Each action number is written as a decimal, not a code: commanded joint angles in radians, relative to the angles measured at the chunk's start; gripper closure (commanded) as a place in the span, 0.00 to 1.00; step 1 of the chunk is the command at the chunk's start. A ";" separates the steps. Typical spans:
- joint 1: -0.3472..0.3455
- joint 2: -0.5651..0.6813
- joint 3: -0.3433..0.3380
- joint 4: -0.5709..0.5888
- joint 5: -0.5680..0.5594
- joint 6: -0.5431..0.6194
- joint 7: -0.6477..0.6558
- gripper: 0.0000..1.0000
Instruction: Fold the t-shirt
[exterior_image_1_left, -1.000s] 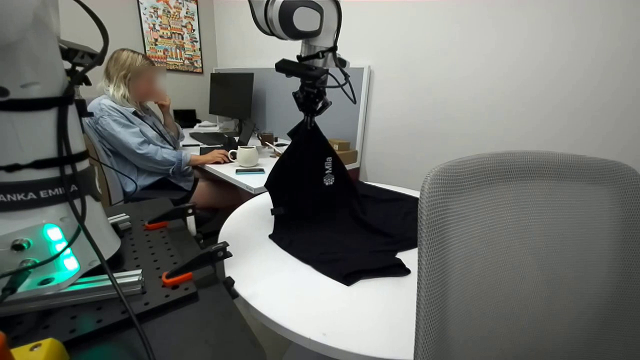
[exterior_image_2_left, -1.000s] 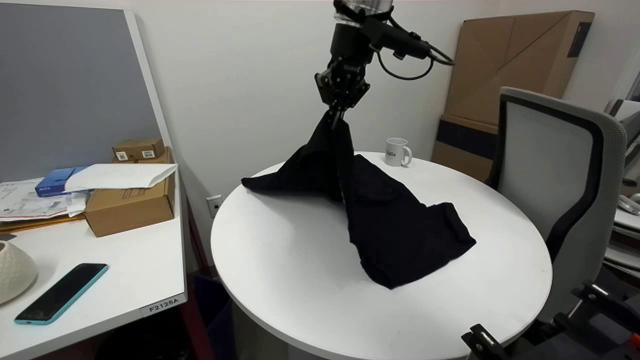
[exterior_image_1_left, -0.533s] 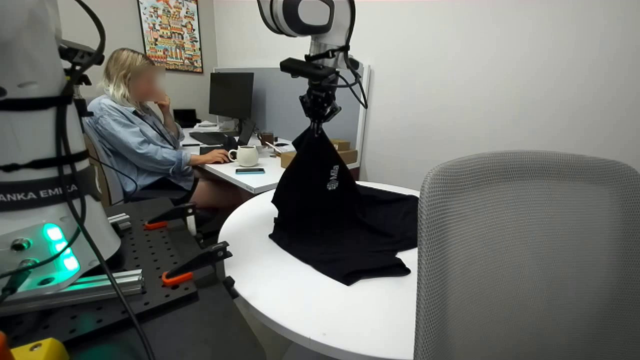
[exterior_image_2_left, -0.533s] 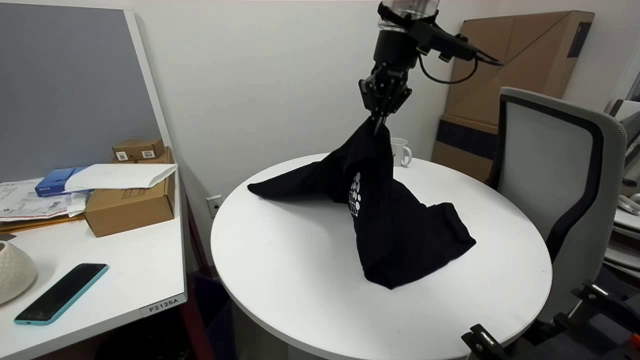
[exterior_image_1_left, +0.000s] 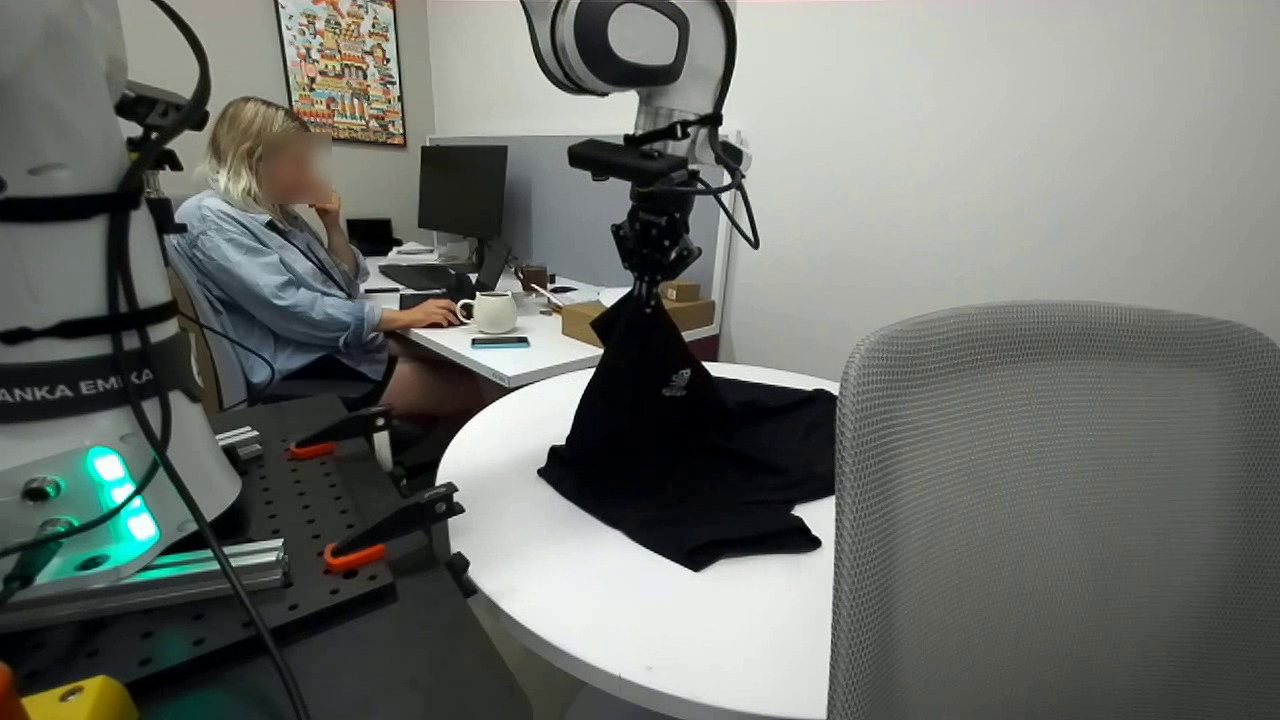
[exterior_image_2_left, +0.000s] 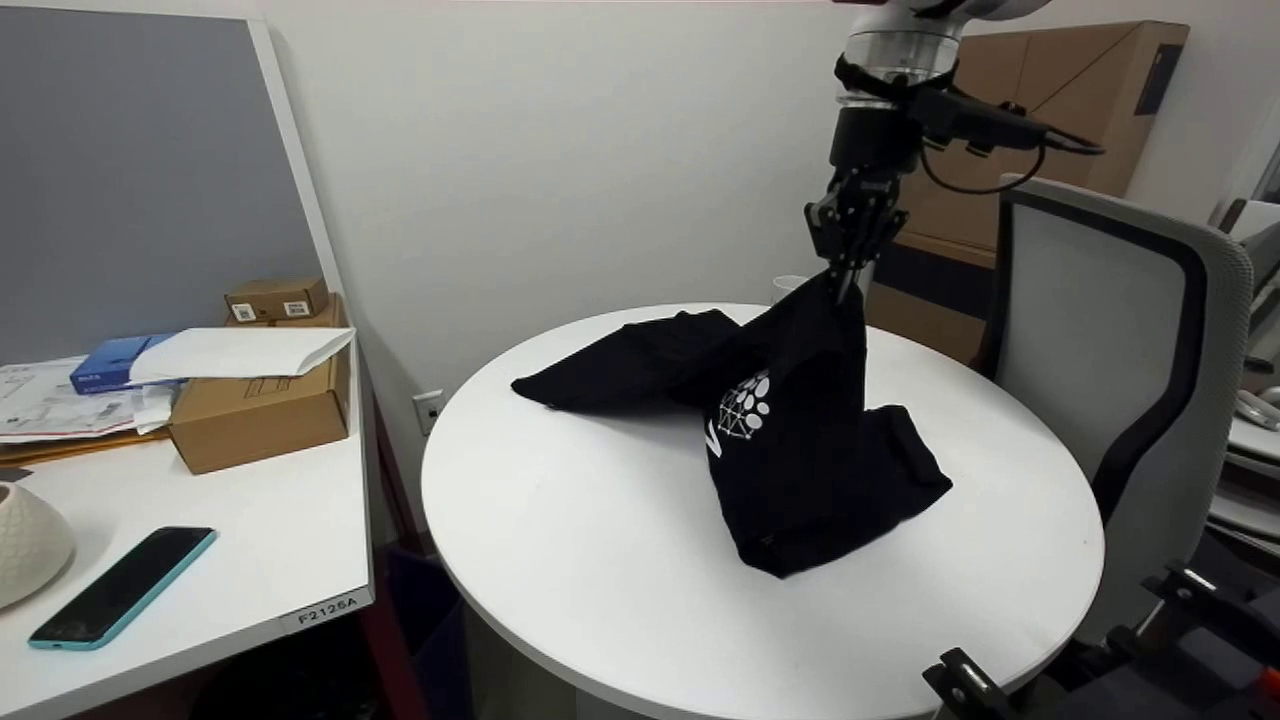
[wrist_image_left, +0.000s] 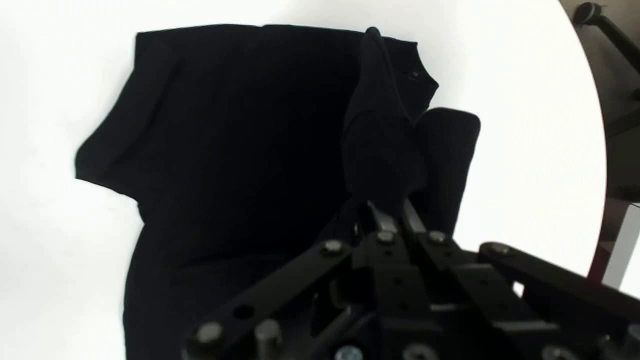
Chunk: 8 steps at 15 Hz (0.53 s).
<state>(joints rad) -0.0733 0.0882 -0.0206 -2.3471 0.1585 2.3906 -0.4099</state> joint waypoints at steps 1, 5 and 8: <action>-0.015 -0.003 -0.027 0.019 -0.056 -0.004 0.031 0.99; -0.022 0.012 -0.040 0.014 -0.084 0.007 0.057 0.99; -0.024 0.032 -0.044 0.010 -0.091 0.020 0.088 0.99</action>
<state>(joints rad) -0.0972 0.0995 -0.0583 -2.3393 0.0968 2.3923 -0.3681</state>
